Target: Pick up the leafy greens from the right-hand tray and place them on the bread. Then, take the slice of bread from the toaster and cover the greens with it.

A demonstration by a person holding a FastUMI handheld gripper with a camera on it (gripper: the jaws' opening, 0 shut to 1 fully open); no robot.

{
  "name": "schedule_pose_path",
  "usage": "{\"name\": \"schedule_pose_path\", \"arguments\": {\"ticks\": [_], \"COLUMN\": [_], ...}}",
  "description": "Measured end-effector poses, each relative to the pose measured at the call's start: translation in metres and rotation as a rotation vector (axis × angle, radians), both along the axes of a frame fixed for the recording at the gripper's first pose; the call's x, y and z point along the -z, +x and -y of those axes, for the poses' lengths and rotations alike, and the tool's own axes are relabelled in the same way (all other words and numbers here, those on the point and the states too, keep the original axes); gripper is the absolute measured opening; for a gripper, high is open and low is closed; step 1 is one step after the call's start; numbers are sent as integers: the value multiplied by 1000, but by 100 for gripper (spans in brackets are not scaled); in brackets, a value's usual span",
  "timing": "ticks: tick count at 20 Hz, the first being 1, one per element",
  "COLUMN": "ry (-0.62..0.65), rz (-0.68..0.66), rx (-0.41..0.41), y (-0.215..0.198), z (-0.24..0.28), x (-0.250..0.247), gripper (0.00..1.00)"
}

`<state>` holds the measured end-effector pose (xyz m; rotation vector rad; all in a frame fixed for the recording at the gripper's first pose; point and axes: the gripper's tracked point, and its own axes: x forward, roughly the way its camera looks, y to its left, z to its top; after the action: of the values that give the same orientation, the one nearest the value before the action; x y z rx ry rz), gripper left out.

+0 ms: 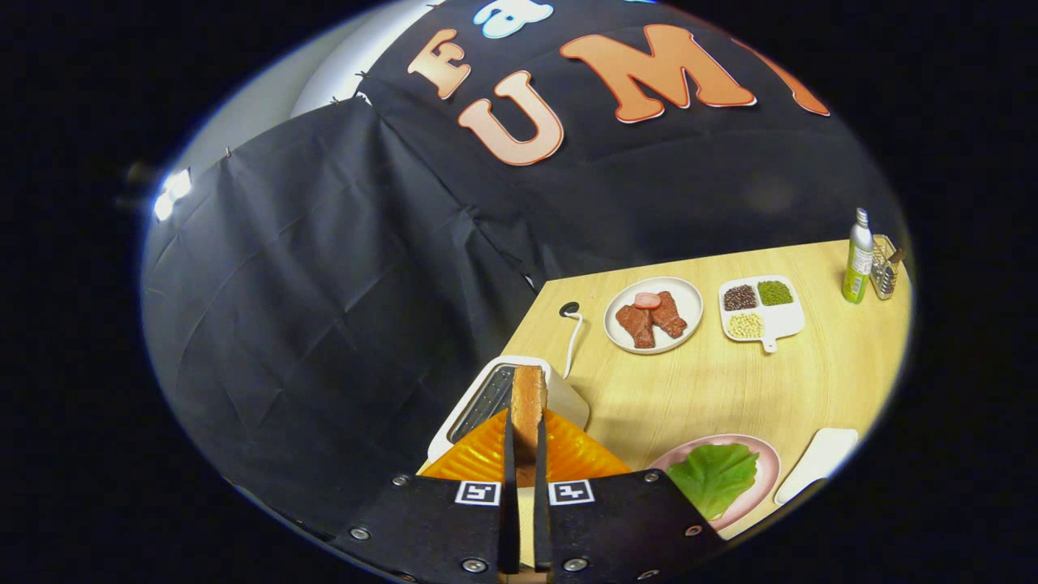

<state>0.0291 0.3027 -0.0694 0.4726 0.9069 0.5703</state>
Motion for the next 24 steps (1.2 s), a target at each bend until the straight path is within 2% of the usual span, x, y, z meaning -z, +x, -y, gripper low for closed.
{"name": "schedule_pose_path", "arguments": {"ticks": [7,24], "ry": [-5,-18], "rz": [-27,-169], "rx": [31,142], "y": [-17,-56], "z": [30,103], "x": [22,109], "gripper": [7,7]}}
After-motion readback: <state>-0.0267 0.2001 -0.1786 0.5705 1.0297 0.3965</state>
